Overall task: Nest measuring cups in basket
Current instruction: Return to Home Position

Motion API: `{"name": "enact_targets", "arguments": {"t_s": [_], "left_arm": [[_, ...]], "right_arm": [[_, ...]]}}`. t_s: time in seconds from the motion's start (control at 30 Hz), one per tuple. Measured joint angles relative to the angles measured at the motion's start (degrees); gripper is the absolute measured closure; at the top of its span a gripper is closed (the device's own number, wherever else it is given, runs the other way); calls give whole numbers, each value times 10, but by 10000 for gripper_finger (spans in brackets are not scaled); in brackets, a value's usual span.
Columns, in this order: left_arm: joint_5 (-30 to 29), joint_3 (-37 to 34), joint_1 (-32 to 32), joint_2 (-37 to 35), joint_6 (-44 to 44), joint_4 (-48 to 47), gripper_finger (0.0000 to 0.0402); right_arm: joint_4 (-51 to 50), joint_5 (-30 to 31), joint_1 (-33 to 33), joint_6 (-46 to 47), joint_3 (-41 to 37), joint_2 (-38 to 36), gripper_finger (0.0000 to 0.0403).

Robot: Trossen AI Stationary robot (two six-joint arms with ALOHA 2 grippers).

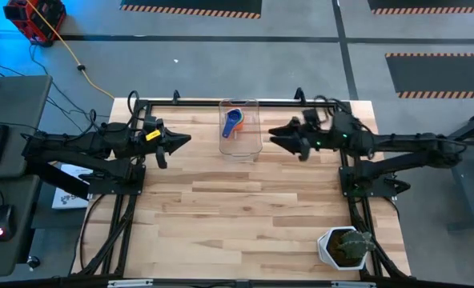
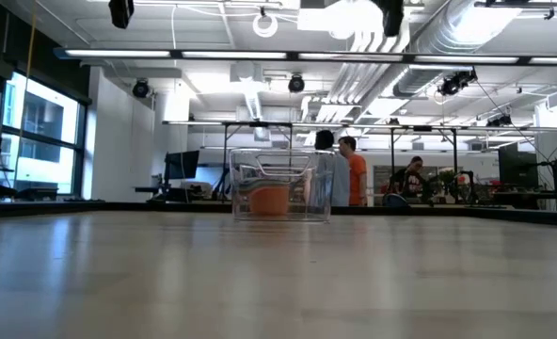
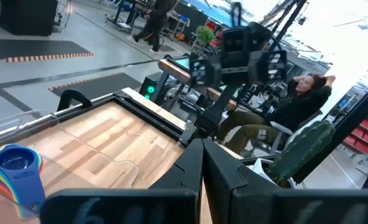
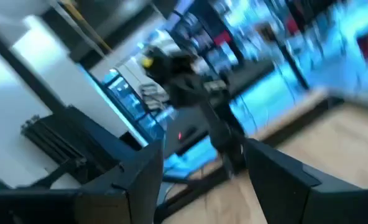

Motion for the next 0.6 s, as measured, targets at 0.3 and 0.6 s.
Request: {"name": "enact_targets", "arguments": {"t_s": [0.3,0.6], "left_arm": [[3,0,0,0,9,3,402],[70,-3,-13,-18,27,-2,401]], "right_arm": [[27,22,43,-109,-2,-13,187],[-35,-13,45,-147,14,-13,333]]}}
